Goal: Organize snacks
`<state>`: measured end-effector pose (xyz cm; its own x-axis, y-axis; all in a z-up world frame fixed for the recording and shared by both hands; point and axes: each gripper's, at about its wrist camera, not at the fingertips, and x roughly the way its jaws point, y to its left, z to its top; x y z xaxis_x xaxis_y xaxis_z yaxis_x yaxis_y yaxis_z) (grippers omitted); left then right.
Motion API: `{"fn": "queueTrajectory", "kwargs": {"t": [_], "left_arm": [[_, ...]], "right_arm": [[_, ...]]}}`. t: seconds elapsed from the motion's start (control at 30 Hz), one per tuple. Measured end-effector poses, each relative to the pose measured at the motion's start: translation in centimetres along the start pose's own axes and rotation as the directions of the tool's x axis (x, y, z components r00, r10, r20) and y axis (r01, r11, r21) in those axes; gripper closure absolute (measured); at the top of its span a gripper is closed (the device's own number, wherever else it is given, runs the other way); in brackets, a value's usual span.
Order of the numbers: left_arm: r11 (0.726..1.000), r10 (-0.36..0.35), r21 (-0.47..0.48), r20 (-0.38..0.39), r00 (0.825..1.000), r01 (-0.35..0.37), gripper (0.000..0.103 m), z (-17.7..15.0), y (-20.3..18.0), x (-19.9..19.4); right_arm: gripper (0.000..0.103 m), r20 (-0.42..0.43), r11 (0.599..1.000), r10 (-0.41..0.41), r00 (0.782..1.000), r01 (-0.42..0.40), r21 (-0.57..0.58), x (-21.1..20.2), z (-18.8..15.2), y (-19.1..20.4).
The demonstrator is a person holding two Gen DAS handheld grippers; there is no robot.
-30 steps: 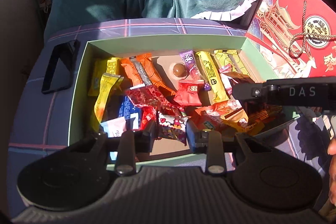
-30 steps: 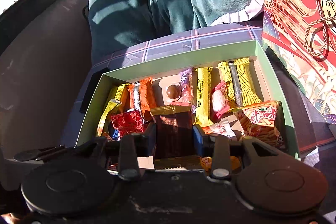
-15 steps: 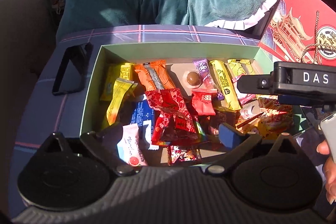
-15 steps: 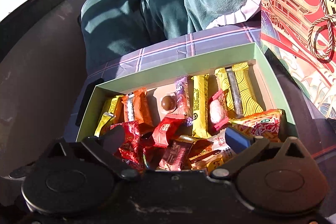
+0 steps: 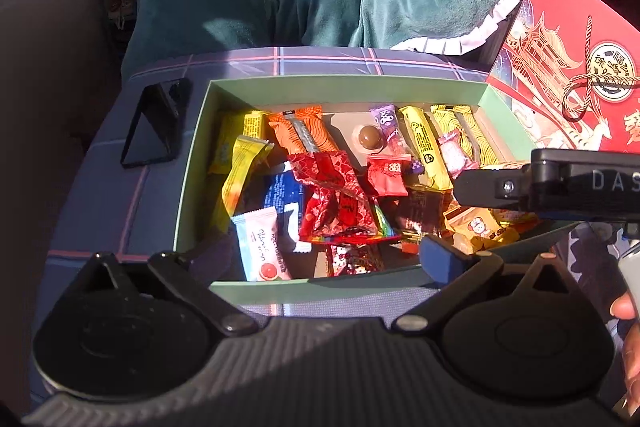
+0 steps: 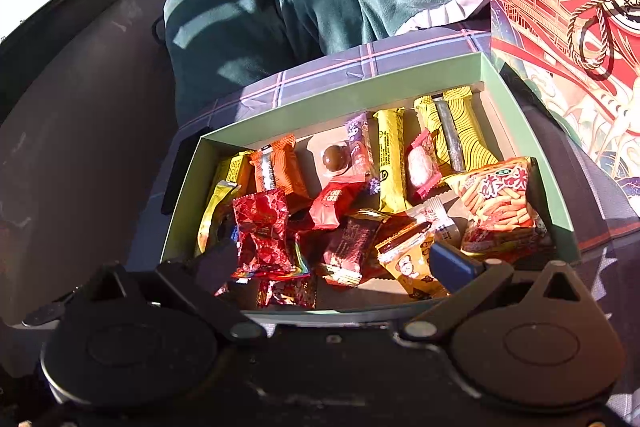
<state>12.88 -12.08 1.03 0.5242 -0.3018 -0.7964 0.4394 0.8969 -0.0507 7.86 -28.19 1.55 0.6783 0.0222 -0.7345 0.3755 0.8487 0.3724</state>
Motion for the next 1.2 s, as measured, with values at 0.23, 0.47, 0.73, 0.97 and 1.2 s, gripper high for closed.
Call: {"fn": "queueTrajectory", "kwargs": {"t": [0.23, 0.47, 0.73, 0.97, 1.2], "left_arm": [[1.000, 0.011, -0.022, -0.007, 1.000, -0.011, 0.000, -1.6, 1.3, -1.2], [0.999, 0.009, -0.050, -0.024, 1.000, -0.010, 0.001, -2.9, 2.5, -1.8], [0.998, 0.044, -0.046, -0.080, 0.996, -0.048, 0.001, -5.8, 3.4, -1.7], [0.991, 0.084, -0.098, -0.102, 0.991, -0.094, 0.001, -7.5, 5.0, -1.9], [0.985, 0.118, -0.113, -0.108, 0.987, -0.130, 0.001, -8.3, 5.3, -2.4]], "right_arm": [[0.000, -0.011, 1.000, 0.000, 1.000, 0.000, 0.005, -1.3, -2.1, 0.8], [0.000, -0.031, 1.000, -0.002, 1.000, 0.002, 0.002, -1.9, -3.6, 1.3], [0.000, -0.066, 0.995, -0.099, 0.993, 0.097, -0.032, -2.8, -6.5, 0.0], [0.000, -0.055, 0.957, -0.278, 0.959, 0.271, -0.102, -3.4, -9.1, -1.6], [0.000, -0.069, 0.944, -0.316, 0.946, 0.306, -0.123, -3.9, -9.9, -2.3]]}}
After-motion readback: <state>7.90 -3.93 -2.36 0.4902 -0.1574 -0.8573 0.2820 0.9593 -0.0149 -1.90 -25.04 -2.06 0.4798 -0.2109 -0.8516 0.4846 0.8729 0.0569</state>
